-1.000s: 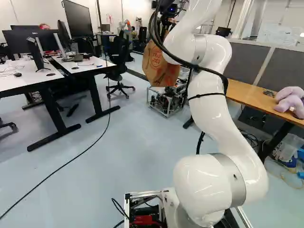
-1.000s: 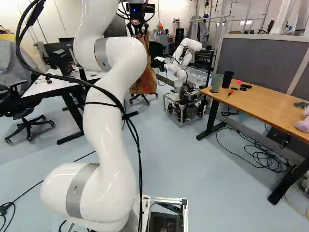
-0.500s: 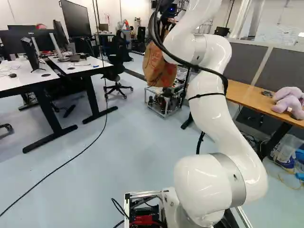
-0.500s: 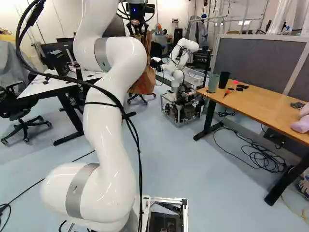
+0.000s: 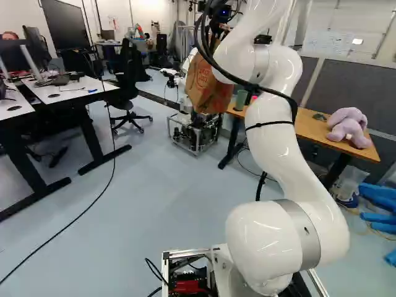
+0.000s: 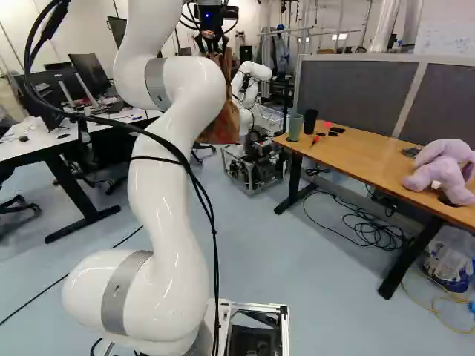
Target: Pick up the bag on the ground and place it on the table
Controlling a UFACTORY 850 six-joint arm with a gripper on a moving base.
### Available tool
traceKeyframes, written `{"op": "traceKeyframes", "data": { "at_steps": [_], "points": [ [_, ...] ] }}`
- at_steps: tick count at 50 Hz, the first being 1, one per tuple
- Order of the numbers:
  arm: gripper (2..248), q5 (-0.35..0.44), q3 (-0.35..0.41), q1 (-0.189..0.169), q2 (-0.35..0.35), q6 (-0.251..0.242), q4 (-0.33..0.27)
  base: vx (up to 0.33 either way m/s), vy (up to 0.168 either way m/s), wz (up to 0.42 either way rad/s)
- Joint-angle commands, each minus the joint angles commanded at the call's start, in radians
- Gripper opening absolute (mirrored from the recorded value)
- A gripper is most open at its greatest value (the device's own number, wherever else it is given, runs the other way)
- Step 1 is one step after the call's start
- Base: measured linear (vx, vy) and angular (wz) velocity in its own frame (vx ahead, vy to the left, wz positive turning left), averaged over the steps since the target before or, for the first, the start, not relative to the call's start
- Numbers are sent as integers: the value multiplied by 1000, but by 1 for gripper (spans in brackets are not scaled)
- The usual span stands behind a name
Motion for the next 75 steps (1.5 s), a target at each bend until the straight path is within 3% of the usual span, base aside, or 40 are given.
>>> {"op": "traceKeyframes", "data": {
  "at_steps": [29,75],
  "points": [
    [21,0,0,0,0,0,0,44,-119,-289],
    [21,0,0,0,0,0,0,40,-58,-282]
  ]
}}
